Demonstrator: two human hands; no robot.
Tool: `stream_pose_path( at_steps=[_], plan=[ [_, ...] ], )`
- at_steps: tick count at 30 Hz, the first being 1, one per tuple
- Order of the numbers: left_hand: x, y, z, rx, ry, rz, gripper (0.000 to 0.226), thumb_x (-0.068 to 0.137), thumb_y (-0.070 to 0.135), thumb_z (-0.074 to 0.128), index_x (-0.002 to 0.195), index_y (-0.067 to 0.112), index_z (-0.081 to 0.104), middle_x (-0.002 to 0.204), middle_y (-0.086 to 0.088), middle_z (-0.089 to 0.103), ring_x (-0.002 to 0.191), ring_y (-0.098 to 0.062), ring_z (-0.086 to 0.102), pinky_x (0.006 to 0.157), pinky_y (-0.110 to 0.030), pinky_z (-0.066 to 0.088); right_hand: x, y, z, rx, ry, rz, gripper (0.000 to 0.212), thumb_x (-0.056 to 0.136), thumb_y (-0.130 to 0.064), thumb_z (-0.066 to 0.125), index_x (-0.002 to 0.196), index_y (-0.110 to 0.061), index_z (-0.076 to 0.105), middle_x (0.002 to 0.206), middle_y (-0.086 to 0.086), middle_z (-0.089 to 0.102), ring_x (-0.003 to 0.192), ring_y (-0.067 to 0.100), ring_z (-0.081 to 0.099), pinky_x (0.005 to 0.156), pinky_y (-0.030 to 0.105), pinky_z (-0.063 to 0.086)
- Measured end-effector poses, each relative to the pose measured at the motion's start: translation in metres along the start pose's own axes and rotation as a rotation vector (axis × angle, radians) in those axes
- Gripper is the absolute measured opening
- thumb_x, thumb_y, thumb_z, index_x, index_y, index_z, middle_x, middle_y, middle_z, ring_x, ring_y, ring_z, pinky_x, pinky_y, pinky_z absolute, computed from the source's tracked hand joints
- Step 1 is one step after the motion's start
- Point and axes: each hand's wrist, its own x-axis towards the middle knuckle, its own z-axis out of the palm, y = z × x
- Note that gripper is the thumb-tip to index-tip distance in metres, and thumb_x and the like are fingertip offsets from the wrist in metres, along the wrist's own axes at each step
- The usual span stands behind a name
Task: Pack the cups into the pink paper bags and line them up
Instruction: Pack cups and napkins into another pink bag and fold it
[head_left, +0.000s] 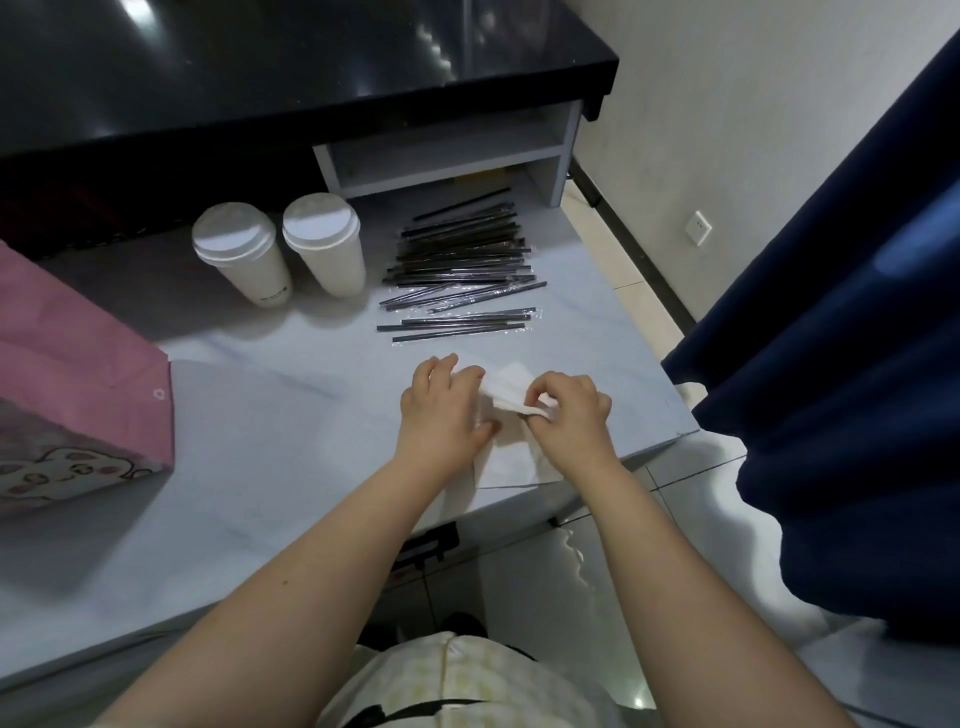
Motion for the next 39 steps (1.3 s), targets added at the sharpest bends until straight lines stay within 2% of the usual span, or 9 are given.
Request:
stream_pose_path(
  at_steps=[2,5,7,10,13,16,24,33,39],
  plan=[
    [0.001,0.0,-0.001,0.004,-0.009,0.004,0.063,0.081,0.049,0.07,0.135,0.028,0.046,0.154,-0.004,0.027,0.143,-0.026,0.01,0.109,-0.046,0.025,0.0,0.002,-0.002,0.105,-0.003,0.119,0.021,0.083,-0.019,0.065,0.086,-0.034,0.05,0.086,-0.014,0.055,0.097,0.011,0.041,0.083,0.036,0.038],
    [0.002,0.002,-0.001,0.008,-0.018,0.004,0.06,0.081,0.05,0.07,0.133,0.028,0.048,0.154,-0.004,0.027,0.144,-0.025,0.01,0.11,-0.046,0.024,0.003,0.003,-0.006,0.086,-0.082,0.177,0.043,0.077,-0.028,0.072,0.107,-0.042,0.045,0.093,-0.014,0.059,0.091,-0.001,0.047,0.09,0.036,0.036],
    [0.001,0.003,0.001,0.002,-0.011,-0.003,0.06,0.082,0.05,0.069,0.134,0.027,0.047,0.154,-0.004,0.028,0.144,-0.026,0.011,0.111,-0.047,0.024,0.007,0.005,-0.005,-0.07,-0.196,0.224,0.051,0.072,-0.04,0.076,0.114,-0.037,0.048,0.105,-0.007,0.06,0.102,0.017,0.051,0.086,0.035,0.034],
    [-0.001,0.004,0.002,-0.001,0.015,-0.001,0.064,0.083,0.049,0.067,0.138,0.026,0.044,0.153,-0.004,0.03,0.143,-0.026,0.014,0.11,-0.045,0.024,0.009,0.007,0.0,-0.198,-0.188,0.243,0.03,0.072,-0.044,0.073,0.094,-0.031,0.057,0.1,-0.001,0.06,0.104,0.029,0.048,0.076,0.034,0.031],
    [0.0,0.005,-0.002,-0.01,0.054,0.009,0.07,0.083,0.047,0.068,0.142,0.024,0.039,0.152,-0.003,0.033,0.142,-0.027,0.019,0.109,-0.044,0.026,0.006,0.0,-0.003,-0.068,-0.105,0.176,0.014,0.074,-0.027,0.07,0.077,-0.026,0.056,0.078,-0.008,0.058,0.088,0.024,0.053,0.069,0.034,0.037],
    [0.003,0.001,-0.013,-0.068,0.12,-0.002,0.075,0.079,0.044,0.071,0.143,0.024,0.038,0.148,-0.001,0.037,0.139,-0.026,0.022,0.109,-0.043,0.027,0.004,-0.006,-0.011,0.117,-0.056,0.134,0.012,0.081,-0.022,0.067,0.08,-0.027,0.056,0.075,-0.008,0.06,0.071,0.012,0.056,0.061,0.028,0.042],
    [-0.002,-0.02,-0.055,-0.036,0.23,-0.018,0.074,0.076,0.043,0.076,0.14,0.026,0.043,0.146,0.001,0.04,0.137,-0.025,0.027,0.107,-0.042,0.028,0.019,-0.035,-0.028,0.197,-0.029,-0.007,0.016,0.086,-0.018,0.063,0.081,-0.032,0.057,0.077,-0.016,0.061,0.068,-0.001,0.053,0.053,0.012,0.038],
    [-0.018,-0.068,-0.177,0.158,0.43,-0.056,0.06,0.08,0.045,0.071,0.134,0.026,0.051,0.133,0.004,0.053,0.13,-0.024,0.037,0.103,-0.042,0.025,0.049,-0.162,-0.024,0.197,-0.093,-0.284,0.024,0.082,-0.016,0.064,0.088,-0.038,0.057,0.086,-0.026,0.061,0.077,0.0,0.056,0.062,0.03,0.047],
    [-0.062,-0.123,-0.264,0.134,0.603,-0.157,0.052,0.08,0.037,0.072,0.128,0.026,0.057,0.129,0.004,0.057,0.128,-0.025,0.042,0.104,-0.043,0.029,0.049,-0.261,-0.003,0.326,-0.124,-0.479,0.027,0.082,-0.015,0.07,0.084,-0.039,0.059,0.085,-0.024,0.063,0.073,-0.007,0.057,0.054,0.007,0.043]
  ],
)
